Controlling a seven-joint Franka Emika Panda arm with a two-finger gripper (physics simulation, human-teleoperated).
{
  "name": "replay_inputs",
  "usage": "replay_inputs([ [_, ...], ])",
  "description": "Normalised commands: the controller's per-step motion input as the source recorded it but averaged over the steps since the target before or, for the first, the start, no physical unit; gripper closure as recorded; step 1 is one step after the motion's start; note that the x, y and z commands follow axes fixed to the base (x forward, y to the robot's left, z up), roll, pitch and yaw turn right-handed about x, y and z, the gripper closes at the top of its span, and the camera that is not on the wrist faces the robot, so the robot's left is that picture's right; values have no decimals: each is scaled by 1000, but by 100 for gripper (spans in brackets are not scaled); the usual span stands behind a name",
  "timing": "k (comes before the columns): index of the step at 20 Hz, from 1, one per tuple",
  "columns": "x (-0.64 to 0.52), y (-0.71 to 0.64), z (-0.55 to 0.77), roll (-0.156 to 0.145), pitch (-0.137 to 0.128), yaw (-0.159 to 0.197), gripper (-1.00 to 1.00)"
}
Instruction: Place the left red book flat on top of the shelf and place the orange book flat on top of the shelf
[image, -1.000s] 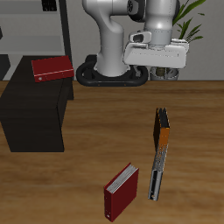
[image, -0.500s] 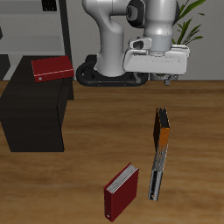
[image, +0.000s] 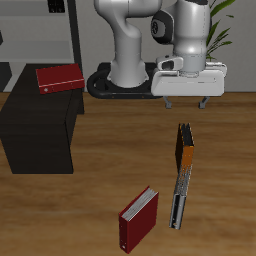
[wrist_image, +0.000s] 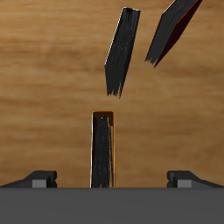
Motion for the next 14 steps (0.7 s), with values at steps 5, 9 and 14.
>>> replay_inputs([
  [5,136,228,-127,8,10,19,-100],
  [9,132,56,-48,-6,13,-7,-100],
  [14,134,-20,-116,-4,6,14,-100],
])
